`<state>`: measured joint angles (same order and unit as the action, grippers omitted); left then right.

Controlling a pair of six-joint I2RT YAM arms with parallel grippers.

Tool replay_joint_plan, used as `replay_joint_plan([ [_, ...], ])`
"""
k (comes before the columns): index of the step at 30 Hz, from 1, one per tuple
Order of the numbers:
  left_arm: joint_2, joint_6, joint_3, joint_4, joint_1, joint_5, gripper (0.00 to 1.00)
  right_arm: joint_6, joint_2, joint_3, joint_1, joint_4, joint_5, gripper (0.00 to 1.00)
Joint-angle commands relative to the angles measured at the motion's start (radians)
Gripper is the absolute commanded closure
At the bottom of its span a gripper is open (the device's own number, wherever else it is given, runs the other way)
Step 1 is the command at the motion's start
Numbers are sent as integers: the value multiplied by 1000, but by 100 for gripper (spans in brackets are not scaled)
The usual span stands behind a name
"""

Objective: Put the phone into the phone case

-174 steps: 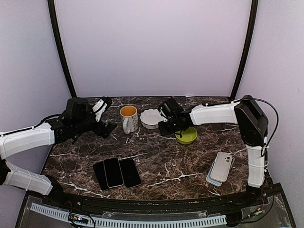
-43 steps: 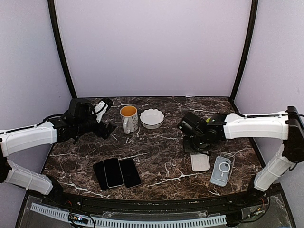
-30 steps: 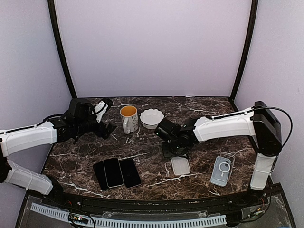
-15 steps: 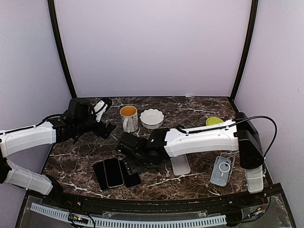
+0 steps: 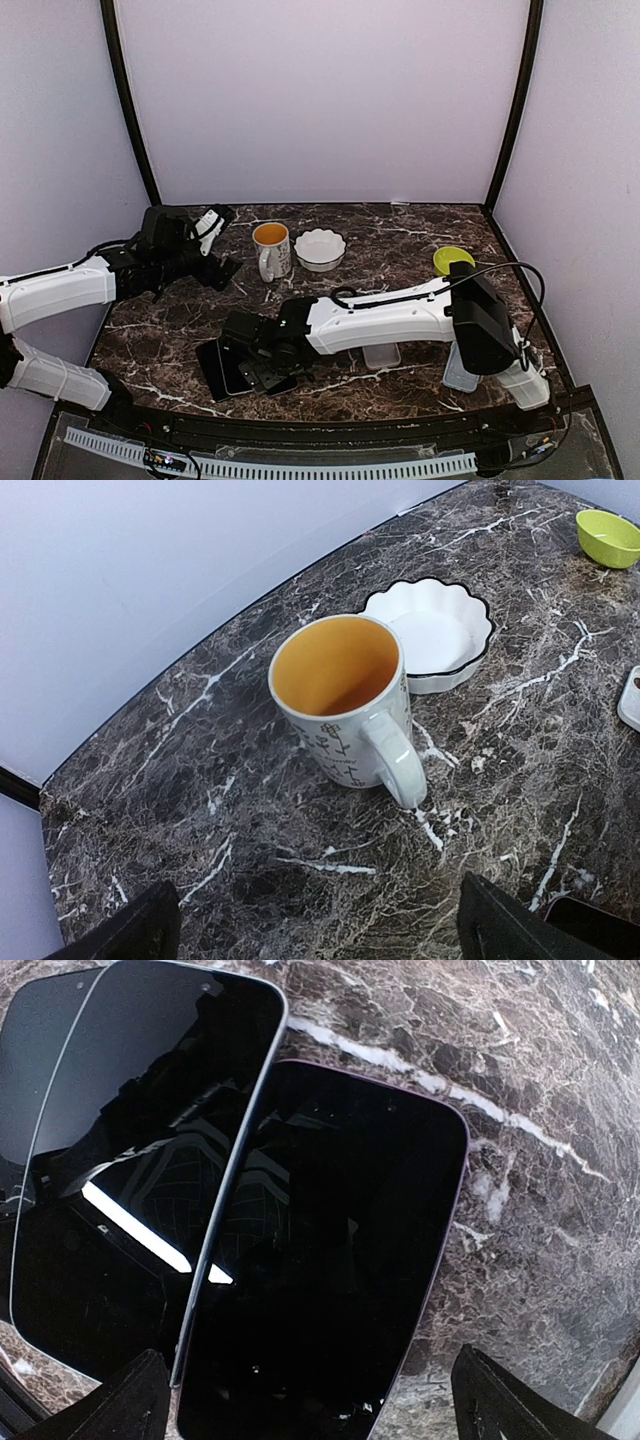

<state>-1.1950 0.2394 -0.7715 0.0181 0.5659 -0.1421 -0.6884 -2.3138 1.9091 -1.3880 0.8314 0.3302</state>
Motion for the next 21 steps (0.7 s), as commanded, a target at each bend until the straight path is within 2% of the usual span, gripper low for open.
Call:
replay_joint_plan([
  [1, 26, -6, -25, 12, 2, -1, 1, -5, -23, 21, -26, 39, -26, 2],
  [10, 26, -8, -26, 13, 3, 5, 1, 14, -7, -71, -49, 40, -131, 10],
  [16, 26, -8, -23, 10, 3, 6, 1, -10, -19, -88, -27, 49, -136, 18],
  [21, 28, -8, -22, 8, 3, 12, 1, -59, 75, -219, 0, -4, -136, 27],
])
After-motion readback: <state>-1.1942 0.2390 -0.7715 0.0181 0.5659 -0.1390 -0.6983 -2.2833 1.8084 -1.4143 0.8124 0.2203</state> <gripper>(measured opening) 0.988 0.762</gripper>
